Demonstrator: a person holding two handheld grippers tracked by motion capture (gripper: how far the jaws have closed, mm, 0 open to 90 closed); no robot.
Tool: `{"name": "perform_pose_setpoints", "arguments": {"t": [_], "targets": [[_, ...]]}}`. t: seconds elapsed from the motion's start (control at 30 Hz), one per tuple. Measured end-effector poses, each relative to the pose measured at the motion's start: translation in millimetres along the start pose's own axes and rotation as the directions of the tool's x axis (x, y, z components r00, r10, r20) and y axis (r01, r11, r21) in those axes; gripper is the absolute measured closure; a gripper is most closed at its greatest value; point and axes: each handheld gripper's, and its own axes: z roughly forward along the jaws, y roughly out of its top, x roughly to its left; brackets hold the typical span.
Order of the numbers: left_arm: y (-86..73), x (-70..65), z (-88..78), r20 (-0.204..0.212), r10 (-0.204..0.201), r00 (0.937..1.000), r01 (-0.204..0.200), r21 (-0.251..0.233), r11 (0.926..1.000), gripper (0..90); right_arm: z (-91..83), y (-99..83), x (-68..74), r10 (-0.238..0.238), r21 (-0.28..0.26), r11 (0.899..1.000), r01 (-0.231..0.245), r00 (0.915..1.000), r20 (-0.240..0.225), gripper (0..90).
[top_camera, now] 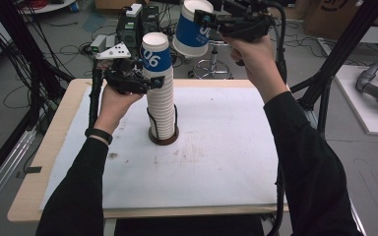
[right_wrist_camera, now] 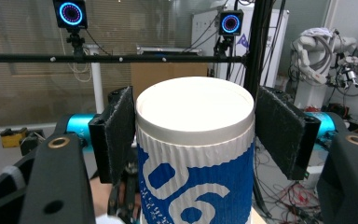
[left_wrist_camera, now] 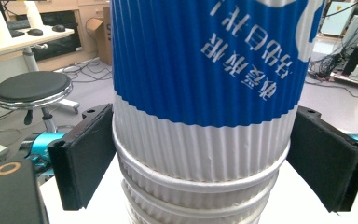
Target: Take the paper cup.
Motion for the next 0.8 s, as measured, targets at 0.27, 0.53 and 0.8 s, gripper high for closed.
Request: {"name": "perform_pose_setpoints", "arguments": {"t": [0.27,0.53,0.8], "targets": [[0.8,-3.1,-1.7,-0.039,0.027,0.9989,-0.026,0.01,0.9996,6.9,-22.3,-22.5,-0.5,0.014,0.015,1.0,-0.014,0.9998,0.016,31.8],[-1.7,-4.5,-10.3,-0.06,0.03,0.9978,-0.031,-0.006,0.9995,6.7,-39.0,-45.6,0.9,0.024,0.034,0.999,-0.024,0.9994,0.024,31.8],[-9.9,-7.8,-25.9,-0.073,0.034,0.9968,-0.035,-0.022,0.9991,6.7,-54.1,-68.1,3.5,0.044,0.051,0.998,-0.045,0.9986,0.028,31.8]]}}
